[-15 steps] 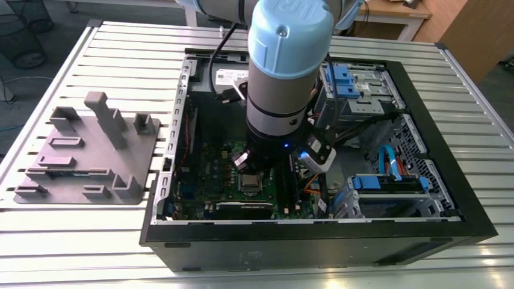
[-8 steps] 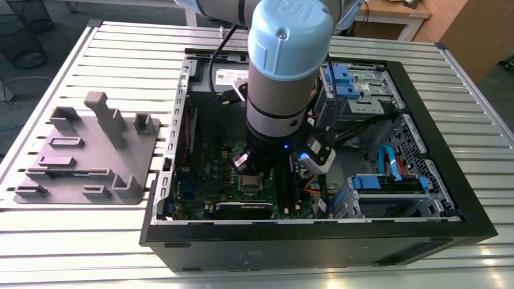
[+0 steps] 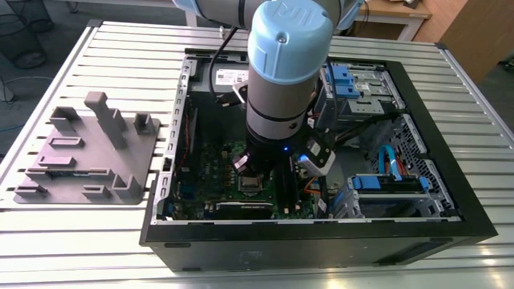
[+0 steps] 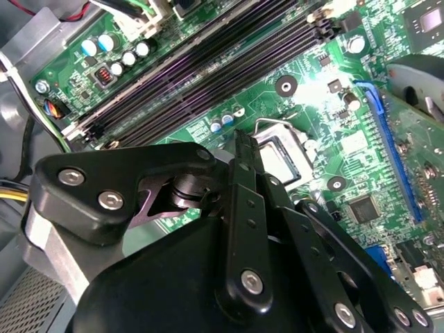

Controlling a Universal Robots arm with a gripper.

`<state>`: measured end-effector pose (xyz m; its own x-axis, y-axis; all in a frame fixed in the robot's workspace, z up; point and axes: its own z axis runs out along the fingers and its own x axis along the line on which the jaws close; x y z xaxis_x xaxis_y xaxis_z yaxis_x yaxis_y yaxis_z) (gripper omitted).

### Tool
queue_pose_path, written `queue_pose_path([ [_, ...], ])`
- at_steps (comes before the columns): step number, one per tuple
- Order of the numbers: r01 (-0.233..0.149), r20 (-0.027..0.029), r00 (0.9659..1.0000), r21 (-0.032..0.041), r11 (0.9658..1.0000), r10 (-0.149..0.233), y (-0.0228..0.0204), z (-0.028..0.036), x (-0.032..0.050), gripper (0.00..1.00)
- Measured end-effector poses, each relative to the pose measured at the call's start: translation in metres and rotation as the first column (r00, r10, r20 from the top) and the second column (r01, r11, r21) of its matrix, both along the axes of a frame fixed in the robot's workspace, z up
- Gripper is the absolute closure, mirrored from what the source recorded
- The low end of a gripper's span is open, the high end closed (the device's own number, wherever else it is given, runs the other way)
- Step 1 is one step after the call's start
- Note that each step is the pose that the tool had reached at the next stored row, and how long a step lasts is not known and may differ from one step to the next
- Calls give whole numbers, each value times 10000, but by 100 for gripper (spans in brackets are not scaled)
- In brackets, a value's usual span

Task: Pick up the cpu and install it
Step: 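Install the first cpu locking lever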

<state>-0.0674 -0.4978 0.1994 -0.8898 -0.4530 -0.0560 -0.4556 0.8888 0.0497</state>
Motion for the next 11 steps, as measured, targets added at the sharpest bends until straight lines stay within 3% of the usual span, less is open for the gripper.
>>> queue_pose_path([
  [6,0,-23,10000,3,10000,0,-89,-10,8,89],
  [11,2,-34,10000,57,10000,-1,-100,-39,31,89],
])
